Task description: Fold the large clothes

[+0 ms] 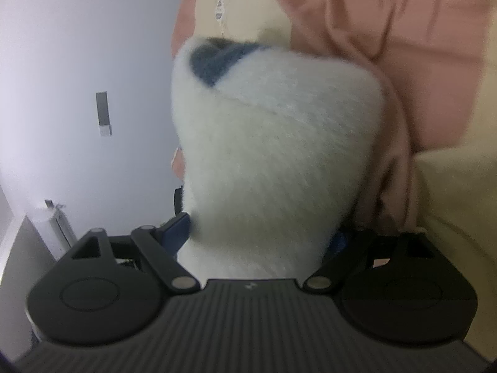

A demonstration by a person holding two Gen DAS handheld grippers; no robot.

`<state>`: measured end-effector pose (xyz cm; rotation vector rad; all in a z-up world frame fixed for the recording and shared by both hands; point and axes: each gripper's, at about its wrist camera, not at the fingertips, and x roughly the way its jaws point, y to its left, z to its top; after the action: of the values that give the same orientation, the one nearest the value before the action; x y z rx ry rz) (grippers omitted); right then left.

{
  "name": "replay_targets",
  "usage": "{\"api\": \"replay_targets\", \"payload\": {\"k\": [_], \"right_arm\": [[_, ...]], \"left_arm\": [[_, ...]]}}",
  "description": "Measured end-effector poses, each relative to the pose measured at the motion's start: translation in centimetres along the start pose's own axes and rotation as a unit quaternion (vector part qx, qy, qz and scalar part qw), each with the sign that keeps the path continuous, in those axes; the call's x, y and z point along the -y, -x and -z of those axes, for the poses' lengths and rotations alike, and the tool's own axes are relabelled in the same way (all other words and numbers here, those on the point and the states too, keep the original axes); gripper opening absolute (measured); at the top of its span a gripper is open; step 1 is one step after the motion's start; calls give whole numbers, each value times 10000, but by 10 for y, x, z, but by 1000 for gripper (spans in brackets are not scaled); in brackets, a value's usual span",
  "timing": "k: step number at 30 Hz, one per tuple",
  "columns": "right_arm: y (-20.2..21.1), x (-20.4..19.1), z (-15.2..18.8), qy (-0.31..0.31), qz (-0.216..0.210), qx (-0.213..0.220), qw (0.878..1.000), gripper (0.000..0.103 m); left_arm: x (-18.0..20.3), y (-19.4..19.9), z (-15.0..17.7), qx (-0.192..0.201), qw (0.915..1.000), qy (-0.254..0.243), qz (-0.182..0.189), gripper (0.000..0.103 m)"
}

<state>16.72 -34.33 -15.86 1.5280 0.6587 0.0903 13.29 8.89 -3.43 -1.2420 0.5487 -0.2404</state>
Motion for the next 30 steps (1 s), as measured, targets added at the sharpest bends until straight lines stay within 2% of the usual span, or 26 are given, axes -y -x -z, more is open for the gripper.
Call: {"api": "replay_targets", "payload": {"k": [3, 5, 8, 14, 21, 25, 30], "right_arm": [[-9, -12, -6, 448, 271, -184, 9985, 75], [-8, -17, -6, 666, 307, -212, 9971, 56], [0, -32, -4, 1173, 302, -143, 9925, 47], [27, -62, 6, 1927, 25, -33, 9812, 46], [81, -106, 0, 2410, -551, 2, 9690, 46], [113, -133, -18, 2627, -777, 155, 9616, 46], [158, -165, -57, 2786, -1003, 514, 9538, 46]], "left_arm": [[3, 3, 1, 16, 9999, -131, -30, 47], [5, 6, 2, 23, 9998, -199, -27, 47], [10, 12, 6, 30, 9996, -289, 3, 47], [25, 31, 5, -26, 9995, -272, 156, 47], [69, 49, 17, -127, 9970, -403, 646, 47], [108, 41, 34, -237, 9941, -551, 909, 47], [160, 11, 66, -456, 9886, -675, 1269, 48]]}}
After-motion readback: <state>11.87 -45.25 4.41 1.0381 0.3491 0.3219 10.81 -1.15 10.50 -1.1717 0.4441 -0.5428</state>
